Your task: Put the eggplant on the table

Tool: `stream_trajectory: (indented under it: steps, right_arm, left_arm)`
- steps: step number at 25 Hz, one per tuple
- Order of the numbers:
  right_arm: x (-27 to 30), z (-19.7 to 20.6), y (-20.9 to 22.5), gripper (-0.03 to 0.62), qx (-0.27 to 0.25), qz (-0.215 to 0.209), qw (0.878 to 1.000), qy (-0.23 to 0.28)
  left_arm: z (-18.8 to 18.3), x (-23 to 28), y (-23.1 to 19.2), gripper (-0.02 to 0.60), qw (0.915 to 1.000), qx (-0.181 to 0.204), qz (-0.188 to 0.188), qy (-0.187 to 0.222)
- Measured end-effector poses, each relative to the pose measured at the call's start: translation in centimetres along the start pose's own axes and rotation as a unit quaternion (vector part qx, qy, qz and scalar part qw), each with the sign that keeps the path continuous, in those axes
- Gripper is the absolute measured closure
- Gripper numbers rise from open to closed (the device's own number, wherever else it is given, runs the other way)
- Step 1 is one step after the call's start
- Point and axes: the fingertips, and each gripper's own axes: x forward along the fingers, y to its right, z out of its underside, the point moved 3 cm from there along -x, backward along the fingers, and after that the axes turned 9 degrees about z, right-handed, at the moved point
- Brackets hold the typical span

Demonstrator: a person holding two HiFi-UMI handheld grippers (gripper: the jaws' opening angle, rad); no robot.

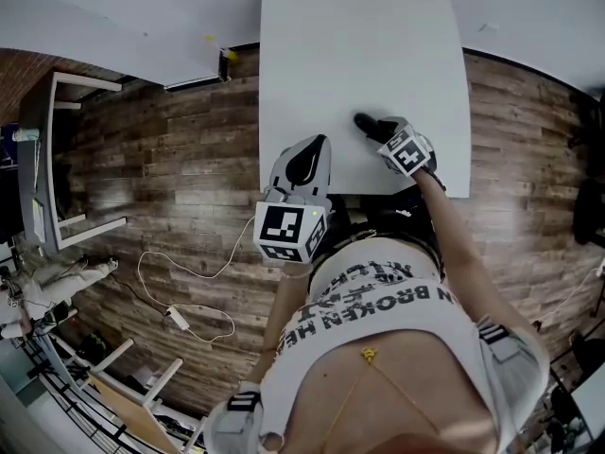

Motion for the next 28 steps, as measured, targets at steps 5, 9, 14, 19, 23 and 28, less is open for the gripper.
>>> stream_trajectory:
  steps: [5,9,14,19,23,28]
  right_arm:
    - [-0.03,-0.06,-0.2,0.396,0.0,-0.001,1.0,0.0]
    - [0.02,-0.03,-0.34,0.396,-0.001,0.001,1.0,0.001]
    - [-0.04,-0.1,-0.45,0.396,0.0,0.002,1.0,0.001]
    - [0.06,-0.06,-0.43,0.396,0.003,0.001,1.0,0.001]
    - [-0.13,-0.08,-0.21,0.396,0.003,0.001,1.0,-0.002]
    - [-0.38,0.1,-0.17,0.387,0.003,-0.007,1.0,0.001]
  left_arm:
    - [0.17,-0.31,0.0,0.575,1.0,-0.002,-0.001,0.0]
    - [0.27,-0.53,-0.04,0.575,1.0,-0.002,-0.001,0.0]
    - [0.24,-0.71,-0.06,0.575,1.0,-0.001,-0.001,0.001]
    - [0.3,-0.65,-0.08,0.575,1.0,-0.001,-0.001,0.001]
    - [0.1,-0.58,-0.01,0.575,1.0,0.0,-0.002,0.002]
    - [0.15,-0.54,0.19,0.575,1.0,0.0,-0.002,0.003]
